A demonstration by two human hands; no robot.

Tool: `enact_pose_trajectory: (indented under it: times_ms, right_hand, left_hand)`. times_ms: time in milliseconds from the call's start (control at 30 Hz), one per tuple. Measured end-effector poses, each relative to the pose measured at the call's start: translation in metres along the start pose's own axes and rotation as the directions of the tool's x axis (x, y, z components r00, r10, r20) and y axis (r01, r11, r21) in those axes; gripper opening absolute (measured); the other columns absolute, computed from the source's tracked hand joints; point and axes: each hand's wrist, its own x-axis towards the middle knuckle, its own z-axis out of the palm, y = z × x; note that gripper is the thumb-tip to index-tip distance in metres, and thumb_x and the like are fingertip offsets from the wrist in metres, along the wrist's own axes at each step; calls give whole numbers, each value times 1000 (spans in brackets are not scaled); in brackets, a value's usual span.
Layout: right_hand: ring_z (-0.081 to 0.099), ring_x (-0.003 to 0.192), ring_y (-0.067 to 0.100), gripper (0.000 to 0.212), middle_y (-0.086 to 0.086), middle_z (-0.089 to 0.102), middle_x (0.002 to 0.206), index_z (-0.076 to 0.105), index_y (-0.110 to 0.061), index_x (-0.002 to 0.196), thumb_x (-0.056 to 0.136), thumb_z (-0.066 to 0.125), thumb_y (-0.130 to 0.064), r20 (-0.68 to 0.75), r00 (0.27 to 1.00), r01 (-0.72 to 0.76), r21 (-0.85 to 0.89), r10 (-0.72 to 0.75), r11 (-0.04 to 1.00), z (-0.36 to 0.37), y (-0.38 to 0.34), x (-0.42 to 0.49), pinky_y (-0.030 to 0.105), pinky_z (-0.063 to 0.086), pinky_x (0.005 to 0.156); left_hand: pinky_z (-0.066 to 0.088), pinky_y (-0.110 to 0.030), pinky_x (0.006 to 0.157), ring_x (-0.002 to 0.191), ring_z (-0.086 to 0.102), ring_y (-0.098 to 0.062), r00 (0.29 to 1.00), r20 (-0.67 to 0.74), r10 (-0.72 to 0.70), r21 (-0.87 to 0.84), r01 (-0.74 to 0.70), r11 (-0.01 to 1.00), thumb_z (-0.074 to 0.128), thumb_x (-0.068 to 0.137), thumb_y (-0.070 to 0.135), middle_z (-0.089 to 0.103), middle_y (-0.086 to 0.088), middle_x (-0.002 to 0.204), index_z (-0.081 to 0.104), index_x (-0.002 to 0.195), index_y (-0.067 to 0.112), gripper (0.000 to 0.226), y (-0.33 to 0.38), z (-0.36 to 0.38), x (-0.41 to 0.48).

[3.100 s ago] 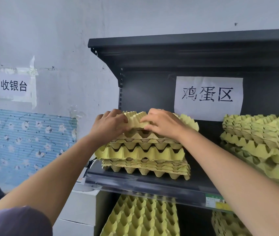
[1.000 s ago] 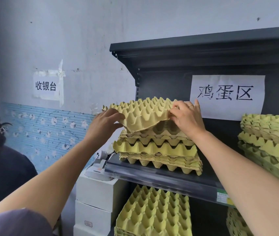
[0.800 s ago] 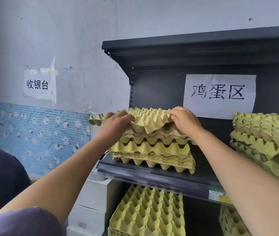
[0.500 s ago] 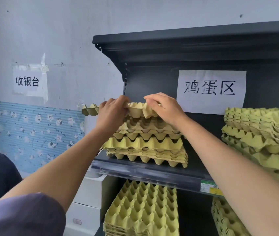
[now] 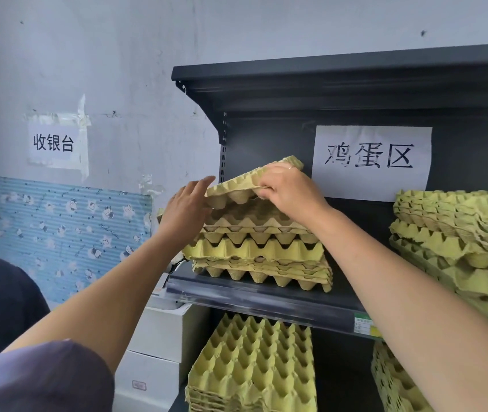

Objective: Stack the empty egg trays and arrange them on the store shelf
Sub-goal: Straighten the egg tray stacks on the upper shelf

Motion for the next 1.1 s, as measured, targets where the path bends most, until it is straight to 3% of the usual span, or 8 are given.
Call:
enact_pose_trajectory:
  times_ms: [133, 233, 333, 467, 600, 733, 967, 1100]
  right_hand:
    - [50, 122, 27, 15, 11, 67, 103, 68, 0, 84, 88, 64, -14, -90, 994, -63, 45, 67, 997, -6, 31, -16, 34, 39, 96]
    - [54, 115, 30, 13, 14, 66, 96, 66, 3, 79, 85, 66, -9, -86, 987, -129, 69, 134, 989, -8, 53, -35, 28, 37, 91]
    - [54, 102, 25, 10, 10, 63, 97, 66, 0, 86, 88, 61, -8, 55, 976, -214, 78, 210, 974, -1, 66, -54, 32, 41, 90]
    - [48, 115, 23, 23, 7, 59, 117, 66, -5, 108, 94, 51, -15, 215, 940, -275, 27, 263, 961, 9, 68, -70, 24, 31, 92]
    - [36, 134, 22, 51, 1, 45, 142, 41, -24, 142, 96, 45, -43, 191, 955, -208, -126, 229, 970, 13, 59, -70, 43, 27, 111]
    - [33, 135, 22, 55, -3, 41, 143, 42, -29, 140, 91, 51, -51, 241, 950, -135, -250, 197, 959, 18, 49, -68, 48, 16, 117]
    - [54, 107, 23, 36, -3, 51, 117, 53, -22, 121, 89, 63, -36, 240, 967, 0, -358, 92, 934, 26, 40, -60, 38, 40, 91]
    - [60, 89, 27, 24, 0, 59, 100, 61, -16, 102, 83, 71, -27, 120, 991, -6, -394, 58, 919, 29, 37, -58, 35, 42, 73]
  left_hand:
    - [23, -40, 107, 129, 37, -27, 999, 31, 22, 159, -27, 987, 53, 91, 15, 42, -2, 141, 38, 140, 28, 52, 5, 5, 5]
    - [25, -40, 105, 124, 44, -27, 999, 39, 28, 162, -34, 986, 47, 94, 15, 47, -2, 137, 37, 139, 31, 49, 11, 15, 10]
    - [30, -38, 100, 118, 49, -25, 993, 105, 60, 157, -76, 985, 40, 99, 23, 54, -1, 129, 51, 128, 27, 32, 16, 28, 13]
    - [38, -36, 89, 107, 52, -25, 976, 191, 106, 153, -137, 979, 40, 100, 31, 55, -2, 118, 63, 111, 20, 28, 14, 39, 8]
    - [38, -36, 88, 108, 51, -25, 973, 208, 99, 163, -134, 977, 37, 99, 38, 54, -2, 119, 62, 111, 18, 34, 10, 41, 6]
    - [30, -37, 97, 115, 48, -23, 933, 345, 101, 225, -187, 956, 43, 93, 53, 47, 2, 125, 51, 120, 22, 42, 11, 45, 1]
    - [34, -30, 93, 115, 49, -20, 957, 231, 177, 278, -240, 930, 51, 93, 27, 48, 6, 128, 48, 123, 24, 30, 4, 51, 0]
    - [35, -29, 88, 110, 50, -19, 964, 154, 215, 296, -253, 921, 52, 92, 19, 52, 7, 122, 54, 118, 23, 27, 3, 47, 1]
